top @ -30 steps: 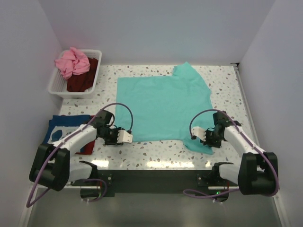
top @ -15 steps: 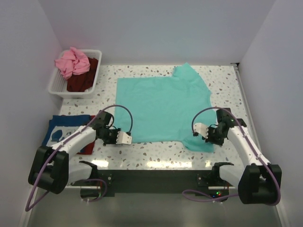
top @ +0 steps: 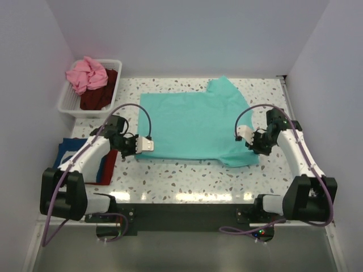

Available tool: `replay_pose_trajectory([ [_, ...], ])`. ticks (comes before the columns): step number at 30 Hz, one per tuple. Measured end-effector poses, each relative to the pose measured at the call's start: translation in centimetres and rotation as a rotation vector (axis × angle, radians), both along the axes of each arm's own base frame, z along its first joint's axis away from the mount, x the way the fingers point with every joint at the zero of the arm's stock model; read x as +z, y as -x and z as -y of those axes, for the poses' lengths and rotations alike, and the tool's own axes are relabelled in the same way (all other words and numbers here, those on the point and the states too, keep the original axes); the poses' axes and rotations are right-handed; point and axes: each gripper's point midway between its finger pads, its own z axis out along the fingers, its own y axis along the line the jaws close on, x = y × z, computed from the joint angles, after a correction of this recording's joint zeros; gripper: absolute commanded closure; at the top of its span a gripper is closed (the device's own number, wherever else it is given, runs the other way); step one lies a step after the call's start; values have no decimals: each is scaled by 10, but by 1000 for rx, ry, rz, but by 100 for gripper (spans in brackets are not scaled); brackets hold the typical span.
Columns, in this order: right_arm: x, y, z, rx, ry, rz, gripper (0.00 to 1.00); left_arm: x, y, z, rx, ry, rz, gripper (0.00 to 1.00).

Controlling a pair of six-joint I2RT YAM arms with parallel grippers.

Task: Fold and stack the t-shirts
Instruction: Fold the tshirt

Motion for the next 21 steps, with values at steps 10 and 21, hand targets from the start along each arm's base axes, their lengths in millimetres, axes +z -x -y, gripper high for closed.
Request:
replay_pose_trajectory([
  [10, 17, -71, -3, -5, -21, 13, 100, 4, -51, 4, 95, 35, -52, 100],
  [21, 1, -116, -10, 7, -20, -20, 100, -5, -91, 4, 136, 39, -58, 100],
])
